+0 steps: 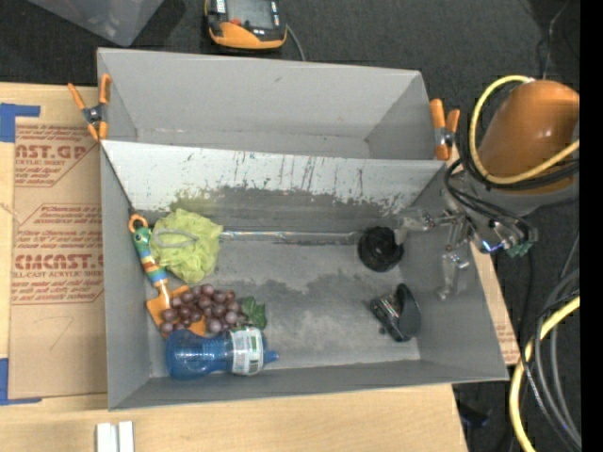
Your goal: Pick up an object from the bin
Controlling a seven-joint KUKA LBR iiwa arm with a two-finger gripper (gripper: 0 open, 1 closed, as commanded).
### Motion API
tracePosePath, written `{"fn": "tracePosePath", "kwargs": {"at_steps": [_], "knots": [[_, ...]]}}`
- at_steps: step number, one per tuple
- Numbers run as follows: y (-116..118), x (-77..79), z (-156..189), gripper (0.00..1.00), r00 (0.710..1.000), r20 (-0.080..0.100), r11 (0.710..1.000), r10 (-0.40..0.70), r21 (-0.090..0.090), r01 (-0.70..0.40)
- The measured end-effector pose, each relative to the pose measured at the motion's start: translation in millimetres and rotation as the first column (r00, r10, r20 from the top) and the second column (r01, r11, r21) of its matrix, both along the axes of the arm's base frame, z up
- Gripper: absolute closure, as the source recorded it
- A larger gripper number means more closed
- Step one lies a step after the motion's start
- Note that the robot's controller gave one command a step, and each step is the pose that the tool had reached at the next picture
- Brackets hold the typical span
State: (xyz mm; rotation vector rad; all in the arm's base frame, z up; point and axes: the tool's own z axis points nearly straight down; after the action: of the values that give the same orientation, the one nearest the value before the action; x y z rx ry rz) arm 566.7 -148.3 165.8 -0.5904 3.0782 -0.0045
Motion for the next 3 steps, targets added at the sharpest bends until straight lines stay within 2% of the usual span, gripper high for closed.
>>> {"fn": "tracePosePath", "kwargs": {"at_steps": [1,2,3], "knots": [[38.6,-13.9,67.6,0.0,0.978,0.0,0.978,0.21,0.001,-0.21],[19.8,-45.7,10.0,0.0,0.868,-0.004,0.868,0.497,0.0,-0.497],[16.4,-52.6,-5.7,0.0,0.849,-0.006,0.849,0.528,0.003,-0.528]]}}
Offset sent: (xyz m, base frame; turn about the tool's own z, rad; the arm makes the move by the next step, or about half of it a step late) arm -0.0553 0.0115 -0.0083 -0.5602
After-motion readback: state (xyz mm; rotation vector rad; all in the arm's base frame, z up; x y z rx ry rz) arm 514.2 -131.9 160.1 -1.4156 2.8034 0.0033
